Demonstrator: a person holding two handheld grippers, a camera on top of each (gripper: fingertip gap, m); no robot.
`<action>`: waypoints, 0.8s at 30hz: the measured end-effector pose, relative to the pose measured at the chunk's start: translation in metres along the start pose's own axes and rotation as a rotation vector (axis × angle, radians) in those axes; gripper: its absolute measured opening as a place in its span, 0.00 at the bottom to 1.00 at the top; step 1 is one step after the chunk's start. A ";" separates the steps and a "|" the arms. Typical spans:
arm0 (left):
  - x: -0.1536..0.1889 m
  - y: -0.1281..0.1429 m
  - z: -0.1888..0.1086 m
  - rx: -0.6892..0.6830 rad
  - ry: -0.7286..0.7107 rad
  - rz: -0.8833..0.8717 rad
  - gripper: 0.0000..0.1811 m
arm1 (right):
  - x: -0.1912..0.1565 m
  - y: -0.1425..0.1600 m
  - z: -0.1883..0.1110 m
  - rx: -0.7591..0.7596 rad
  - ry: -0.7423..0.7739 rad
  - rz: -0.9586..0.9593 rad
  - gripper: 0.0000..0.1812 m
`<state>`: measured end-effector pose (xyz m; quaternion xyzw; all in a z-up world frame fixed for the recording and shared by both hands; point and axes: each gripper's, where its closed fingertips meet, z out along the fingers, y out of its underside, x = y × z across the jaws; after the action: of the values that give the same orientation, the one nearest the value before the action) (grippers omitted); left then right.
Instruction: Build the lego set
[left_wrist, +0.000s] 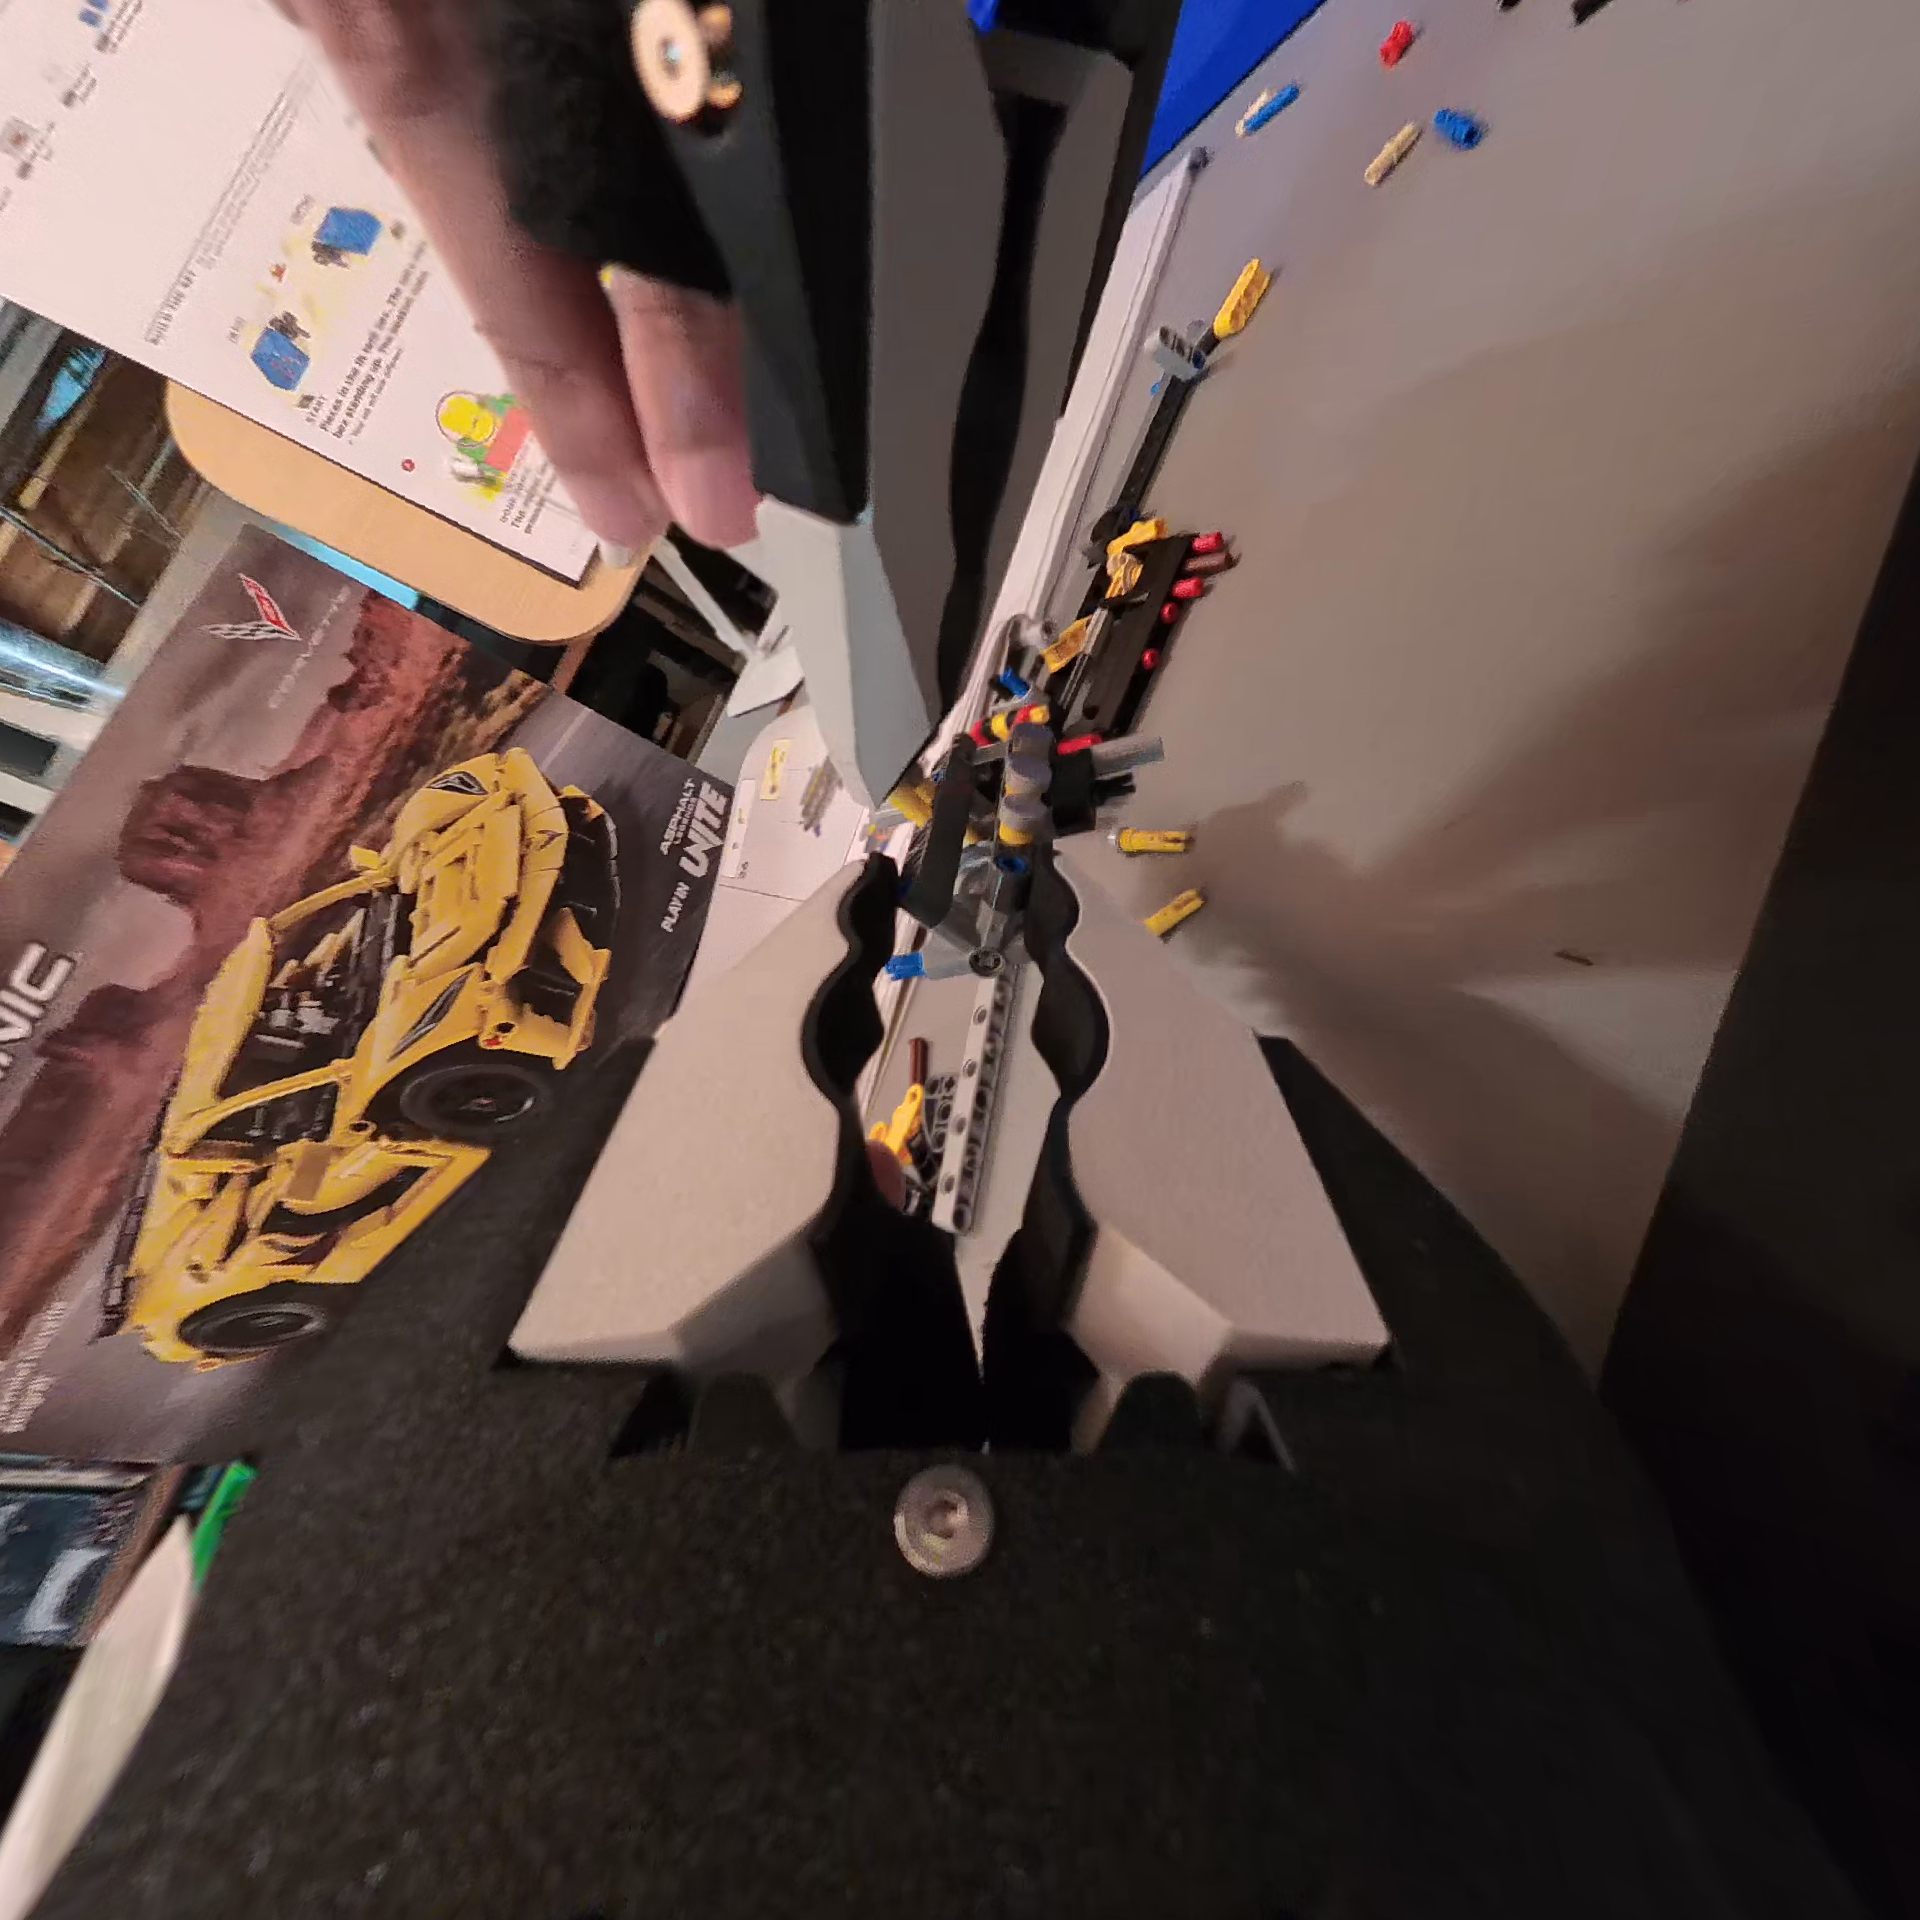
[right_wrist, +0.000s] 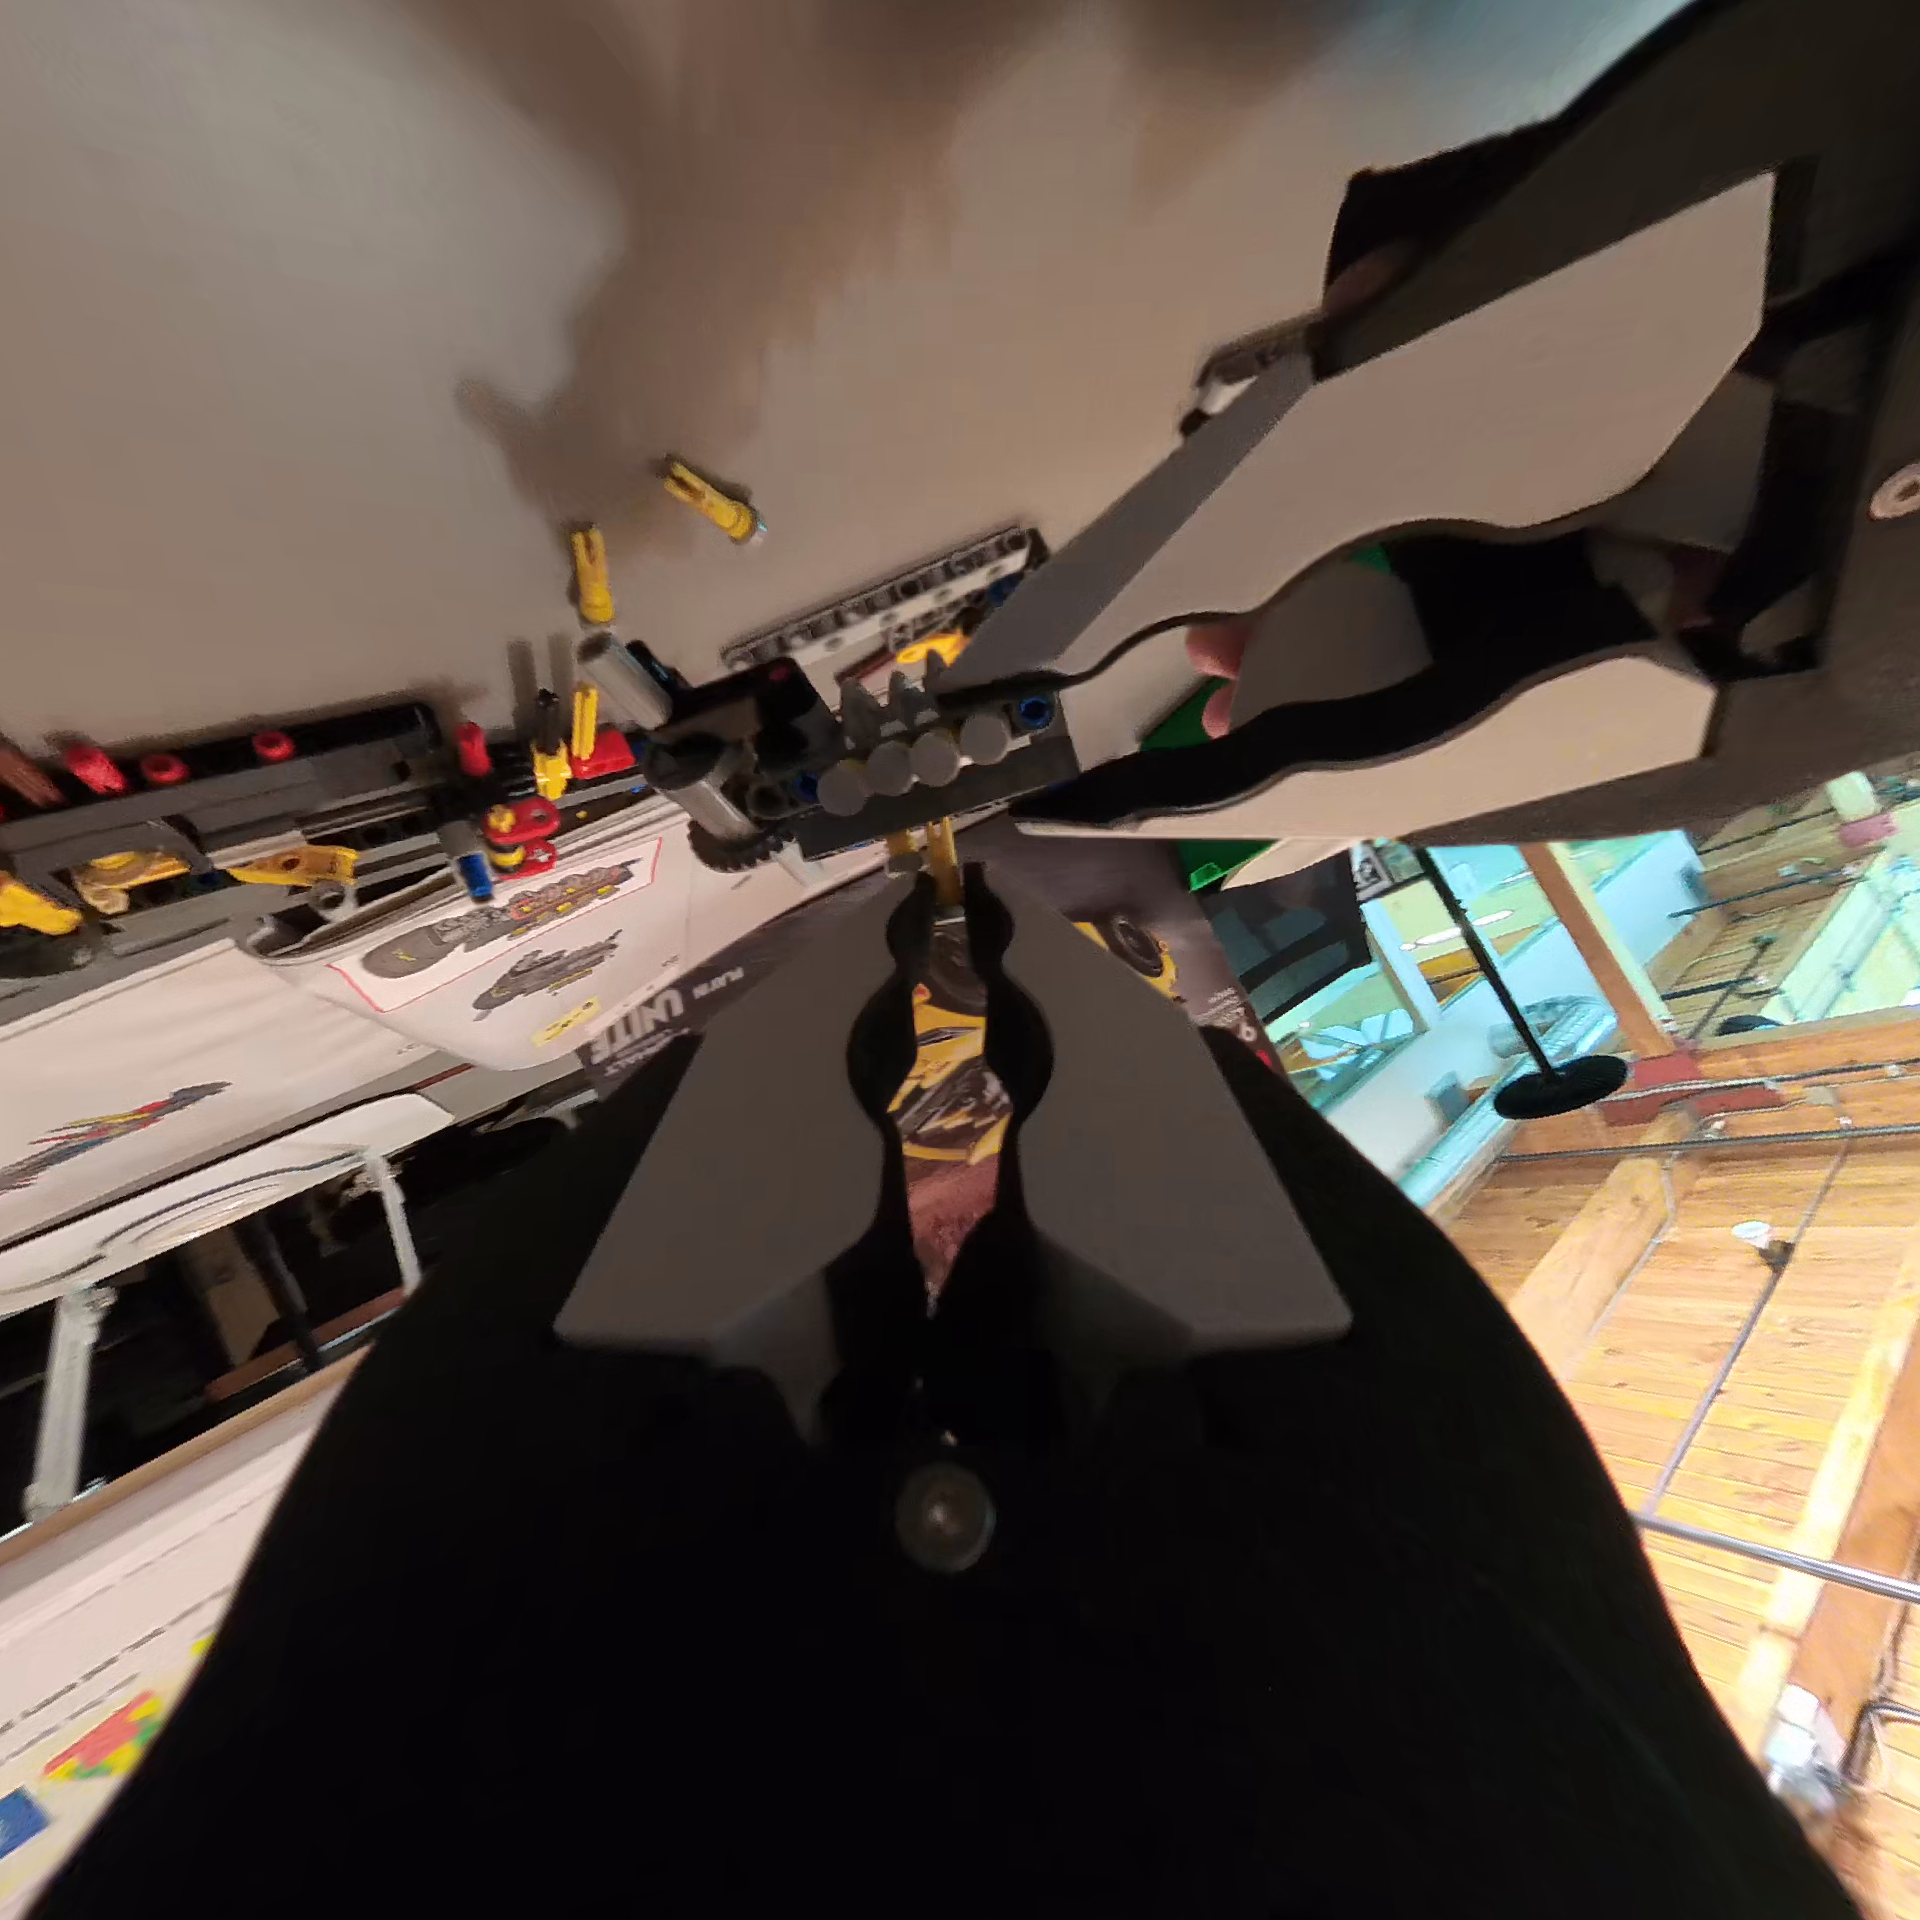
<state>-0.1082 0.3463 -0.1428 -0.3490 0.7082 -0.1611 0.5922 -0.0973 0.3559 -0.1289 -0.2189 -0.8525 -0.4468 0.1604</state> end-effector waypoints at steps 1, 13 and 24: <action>-0.001 -0.002 -0.001 0.015 0.010 -0.035 0.14 | 0.002 0.001 -0.002 0.001 0.020 -0.009 0.03; 0.002 -0.005 -0.002 0.047 0.116 -0.231 0.13 | 0.001 -0.001 -0.004 -0.003 0.069 -0.035 0.02; 0.009 -0.004 0.001 0.020 0.102 -0.129 0.13 | -0.005 -0.008 -0.002 0.054 -0.032 -0.032 0.02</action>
<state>-0.1069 0.3371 -0.1471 -0.3795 0.7117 -0.2236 0.5473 -0.0968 0.3489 -0.1351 -0.2077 -0.8701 -0.4226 0.1454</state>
